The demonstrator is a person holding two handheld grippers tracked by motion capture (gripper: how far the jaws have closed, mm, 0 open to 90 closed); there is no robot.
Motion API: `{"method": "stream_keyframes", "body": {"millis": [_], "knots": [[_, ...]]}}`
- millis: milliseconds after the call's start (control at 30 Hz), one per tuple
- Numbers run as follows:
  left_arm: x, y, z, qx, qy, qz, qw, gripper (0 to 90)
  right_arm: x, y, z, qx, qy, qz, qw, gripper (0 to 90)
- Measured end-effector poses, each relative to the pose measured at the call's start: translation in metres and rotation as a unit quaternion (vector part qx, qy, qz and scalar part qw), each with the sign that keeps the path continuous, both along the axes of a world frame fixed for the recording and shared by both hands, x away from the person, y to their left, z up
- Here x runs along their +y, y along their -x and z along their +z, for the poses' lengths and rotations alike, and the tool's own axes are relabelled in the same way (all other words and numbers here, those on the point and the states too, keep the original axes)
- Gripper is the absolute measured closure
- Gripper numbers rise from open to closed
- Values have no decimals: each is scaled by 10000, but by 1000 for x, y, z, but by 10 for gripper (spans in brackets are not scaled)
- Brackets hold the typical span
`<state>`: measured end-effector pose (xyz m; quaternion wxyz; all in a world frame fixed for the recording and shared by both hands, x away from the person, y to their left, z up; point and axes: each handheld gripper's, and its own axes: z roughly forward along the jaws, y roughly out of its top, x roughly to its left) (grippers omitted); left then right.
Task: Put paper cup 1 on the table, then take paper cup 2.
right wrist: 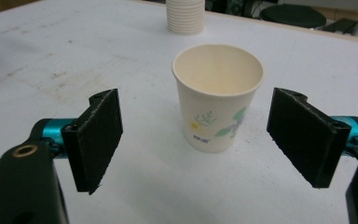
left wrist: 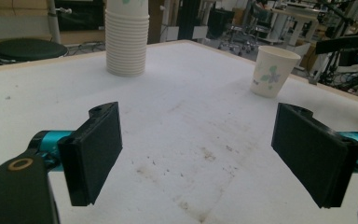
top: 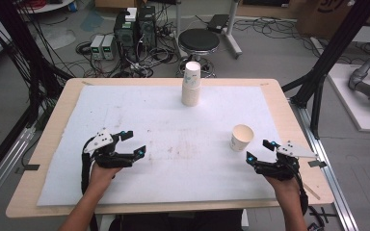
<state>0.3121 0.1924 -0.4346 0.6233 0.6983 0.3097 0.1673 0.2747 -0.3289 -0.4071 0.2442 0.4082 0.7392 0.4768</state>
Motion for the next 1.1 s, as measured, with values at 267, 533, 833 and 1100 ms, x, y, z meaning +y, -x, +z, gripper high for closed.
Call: {"method": "stream_keyframes", "body": {"millis": [267, 533, 833, 1100], "knots": [[2, 0, -1, 12, -13, 14, 10000, 174, 5, 1, 2, -173, -40, 193, 9997, 187], [2, -1, -1, 2, 37, 30, 10000, 174, 3, 4, 3, -274, -185, 167, 9993, 187], [1, -5, -2, 55, -3, 0, 10000, 177, -3, 7, 3, -441, -255, -8, 9987, 187], [0, -4, -1, 82, -17, 6, 10000, 177, -2, 7, 1, -390, -203, 4, 9990, 187]]}}
